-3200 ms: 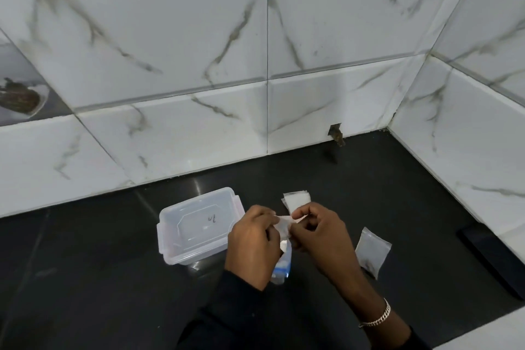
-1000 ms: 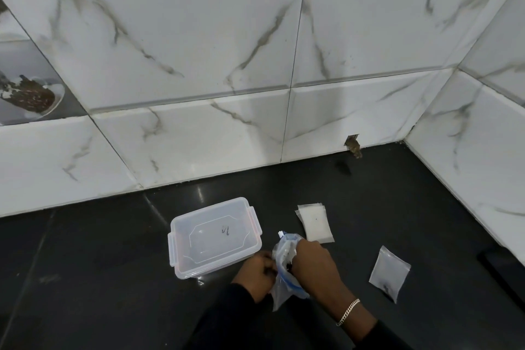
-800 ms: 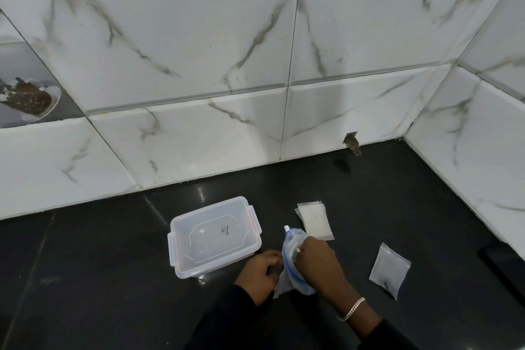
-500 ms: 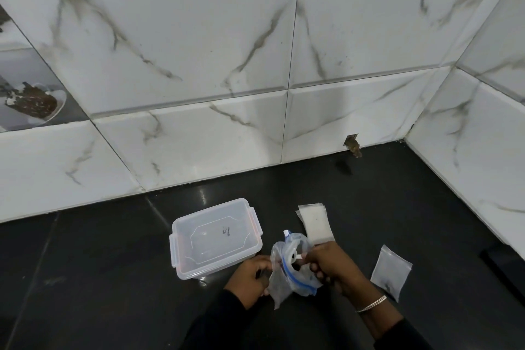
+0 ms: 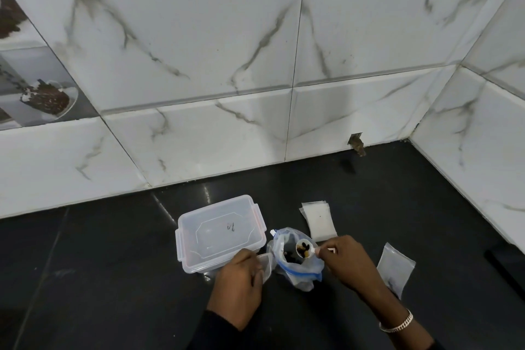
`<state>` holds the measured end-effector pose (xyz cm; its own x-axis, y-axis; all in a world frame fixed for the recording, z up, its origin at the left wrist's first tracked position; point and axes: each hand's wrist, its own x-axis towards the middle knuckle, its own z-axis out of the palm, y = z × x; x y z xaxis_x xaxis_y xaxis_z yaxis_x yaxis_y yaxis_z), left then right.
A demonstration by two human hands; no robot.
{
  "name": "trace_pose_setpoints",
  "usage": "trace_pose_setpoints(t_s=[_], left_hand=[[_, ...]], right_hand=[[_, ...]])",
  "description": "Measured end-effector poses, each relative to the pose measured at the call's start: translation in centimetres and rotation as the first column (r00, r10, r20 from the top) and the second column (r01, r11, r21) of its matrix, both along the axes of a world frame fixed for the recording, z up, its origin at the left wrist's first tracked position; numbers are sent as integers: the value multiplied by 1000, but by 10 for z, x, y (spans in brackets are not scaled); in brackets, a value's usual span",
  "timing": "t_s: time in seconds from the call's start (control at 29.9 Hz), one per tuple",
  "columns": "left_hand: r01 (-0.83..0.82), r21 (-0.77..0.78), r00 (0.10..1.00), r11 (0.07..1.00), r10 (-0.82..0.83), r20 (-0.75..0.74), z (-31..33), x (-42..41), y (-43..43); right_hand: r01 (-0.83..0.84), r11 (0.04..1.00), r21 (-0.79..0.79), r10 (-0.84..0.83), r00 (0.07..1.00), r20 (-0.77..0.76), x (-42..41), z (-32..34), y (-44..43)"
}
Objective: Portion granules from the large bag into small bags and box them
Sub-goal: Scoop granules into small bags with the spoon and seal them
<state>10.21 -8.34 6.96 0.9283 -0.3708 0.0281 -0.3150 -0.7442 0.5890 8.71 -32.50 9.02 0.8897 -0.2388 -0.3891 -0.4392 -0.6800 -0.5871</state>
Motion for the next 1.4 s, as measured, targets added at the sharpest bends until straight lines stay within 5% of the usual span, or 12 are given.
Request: trace_pose_setpoints(t_s=[0.2,0.43,0.64,0.77,1.0,1.4], left_hand=[[48,133,999,990,-50,9,48,5,-24],[41,293,988,955,6,-155,72,28,-75],[-15,301,970,953,87,-226,83,36,-95],[-71,261,958,963,139,-251,79,36,-94],[-118,208,942,971,176,-286,78,38,-90],[-155,196,927,968,211,-309,79,37,-90]], right_hand=[[62,995,78,-71,989,127,-12,36,2],[34,994,103,-69,931,359,-25,69,16],[17,999,-42,6,873,487,-33,51,32],[-88,960,-265,208,859,467,-35,29,41],[2,855,-519,396,644,655,-36,-11,44],[-55,868,-494,446,525,725,-33,-39,36]])
